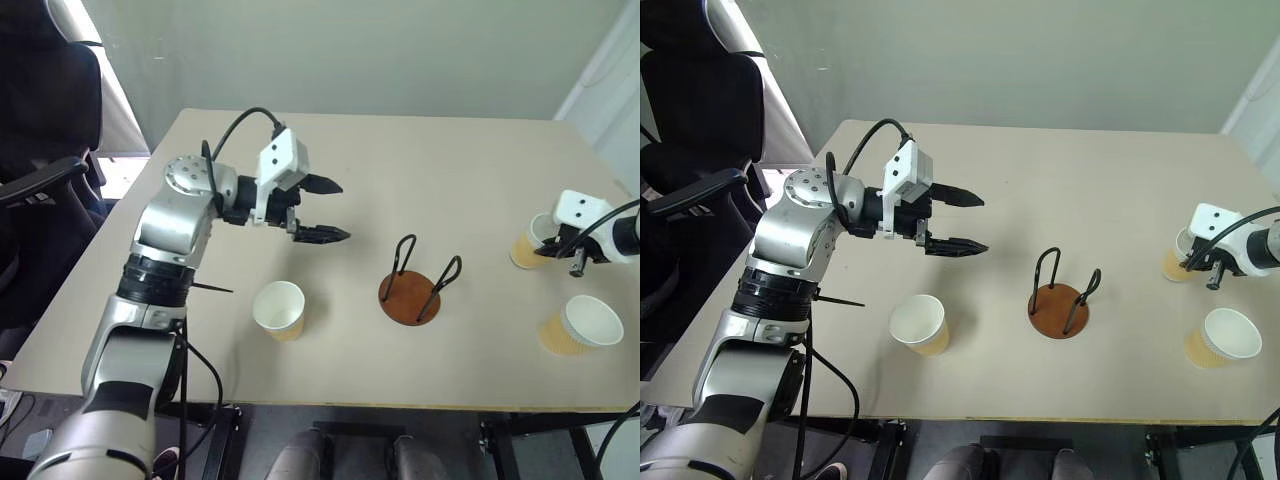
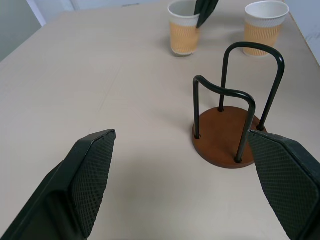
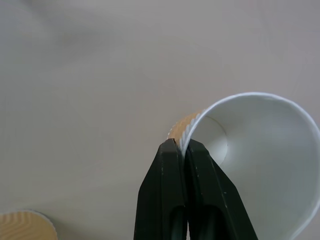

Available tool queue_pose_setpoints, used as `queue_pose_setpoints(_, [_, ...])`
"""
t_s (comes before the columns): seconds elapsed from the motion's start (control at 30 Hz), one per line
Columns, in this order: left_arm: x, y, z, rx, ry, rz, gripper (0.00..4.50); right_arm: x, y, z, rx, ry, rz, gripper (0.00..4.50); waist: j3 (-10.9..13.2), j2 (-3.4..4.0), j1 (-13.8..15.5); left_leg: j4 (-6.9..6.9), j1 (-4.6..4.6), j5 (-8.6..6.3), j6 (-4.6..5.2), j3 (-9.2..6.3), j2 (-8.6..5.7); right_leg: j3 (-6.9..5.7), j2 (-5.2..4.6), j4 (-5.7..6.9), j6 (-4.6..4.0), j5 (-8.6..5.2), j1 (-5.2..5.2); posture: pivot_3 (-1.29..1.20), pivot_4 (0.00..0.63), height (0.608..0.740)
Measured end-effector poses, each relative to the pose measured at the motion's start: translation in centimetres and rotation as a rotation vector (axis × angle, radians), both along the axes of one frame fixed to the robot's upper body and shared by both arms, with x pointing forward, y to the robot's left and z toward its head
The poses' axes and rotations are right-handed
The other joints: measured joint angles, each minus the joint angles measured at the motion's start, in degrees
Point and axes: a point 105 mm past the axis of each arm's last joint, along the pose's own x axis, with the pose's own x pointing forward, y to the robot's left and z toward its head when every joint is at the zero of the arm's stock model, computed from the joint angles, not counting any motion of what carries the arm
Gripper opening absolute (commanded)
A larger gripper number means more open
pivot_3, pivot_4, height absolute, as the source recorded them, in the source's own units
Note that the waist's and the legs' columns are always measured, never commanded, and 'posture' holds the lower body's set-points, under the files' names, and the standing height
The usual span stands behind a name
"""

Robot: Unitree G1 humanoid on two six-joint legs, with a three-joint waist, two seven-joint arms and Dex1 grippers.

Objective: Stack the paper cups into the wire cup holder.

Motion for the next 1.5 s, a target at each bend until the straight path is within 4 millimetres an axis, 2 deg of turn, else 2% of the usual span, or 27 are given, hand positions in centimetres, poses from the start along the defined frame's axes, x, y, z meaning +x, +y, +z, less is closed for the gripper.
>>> queue_pose_setpoints(0.17, [-0.4,0.5,-0.2,0.013,0.026,-0.017,4.50,-2.9,5.5,6.2,0.044,-0.133,0.192,0.02,0.0,0.01,-0.1,-0.18,0.00,-0.03,-0.05,-0.01,0.01,-0.03,0.01,-0.13,-0.11,-0.07,-0.01,0.00,0.150,0.740])
queue_pose_setpoints(0.23, [-0.5,0.6,-0.4,0.014,0.040,-0.027,4.50,-4.1,7.8,7.5,0.066,-0.158,0.262,0.02,0.0,0.01,-0.1,-0.18,-0.01,-0.03,-0.06,-0.03,0.01,-0.03,0.02,-0.18,-0.11,-0.08,0.00,0.00,0.150,0.740])
queue_pose_setpoints(0.37, [-0.7,0.9,-0.4,0.025,0.047,-0.042,4.50,-6.5,11.9,9.2,0.122,-0.164,0.389,0.02,0.0,0.00,0.0,-0.17,-0.01,-0.03,-0.05,-0.06,0.00,-0.03,0.02,-0.21,-0.10,-0.09,0.00,0.00,0.150,0.740])
queue_pose_setpoints(0.47, [-0.8,0.8,-0.6,0.032,0.050,-0.054,4.50,-8.0,13.6,8.4,0.141,-0.111,0.446,0.02,0.0,0.00,0.1,-0.15,-0.01,-0.03,-0.05,-0.11,0.00,-0.05,0.03,-0.23,-0.08,-0.11,0.02,0.00,0.150,0.740])
queue_pose_setpoints(0.6, [-0.7,0.6,-0.8,0.031,0.056,-0.059,4.50,-8.7,14.1,6.6,0.154,-0.036,0.457,0.02,0.0,0.00,0.1,-0.14,-0.01,-0.02,-0.04,-0.10,-0.01,-0.03,0.03,-0.21,-0.06,-0.12,0.00,0.00,0.150,0.740])
queue_pose_setpoints(0.93, [-0.6,0.4,-0.9,0.030,0.053,-0.065,4.50,-8.7,14.4,5.2,0.148,0.005,0.471,0.02,0.0,0.00,-0.1,-0.15,-0.01,-0.01,-0.01,-0.09,0.00,-0.03,0.03,-0.20,-0.04,-0.13,-0.02,0.00,0.150,0.740])
queue_pose_setpoints(1.13, [-0.6,0.5,-0.9,0.031,0.050,-0.060,4.50,-8.7,15.6,4.4,0.164,0.032,0.521,0.02,0.0,0.00,-0.2,-0.16,-0.01,0.00,0.00,-0.10,0.00,-0.02,0.04,-0.18,-0.04,-0.13,-0.04,0.00,0.150,0.740])
queue_pose_setpoints(1.23, [-0.7,0.6,-0.9,0.035,0.047,-0.059,4.50,-8.8,16.4,4.0,0.178,0.047,0.541,0.57,0.0,0.00,-0.2,-0.15,-0.01,0.00,0.00,-0.11,0.00,-0.02,0.05,-0.19,-0.04,-0.13,-0.04,0.00,0.150,0.740])
queue_pose_setpoints(1.4, [-0.6,0.8,-0.9,0.039,0.052,-0.046,4.50,-8.7,17.4,4.9,0.228,0.027,0.550,2.25,0.0,0.00,-0.2,-0.15,-0.01,0.01,0.02,-0.10,0.00,-0.02,0.05,-0.20,-0.04,-0.13,-0.04,0.00,0.150,0.740])
queue_pose_setpoints(1.5, [-0.6,1.2,-0.8,0.049,0.049,-0.035,4.50,-8.6,17.5,5.0,0.248,0.024,0.540,2.25,0.0,0.00,-0.2,-0.15,-0.01,0.01,0.02,-0.09,0.00,-0.01,0.06,-0.20,-0.04,-0.13,-0.05,0.00,0.150,0.740])
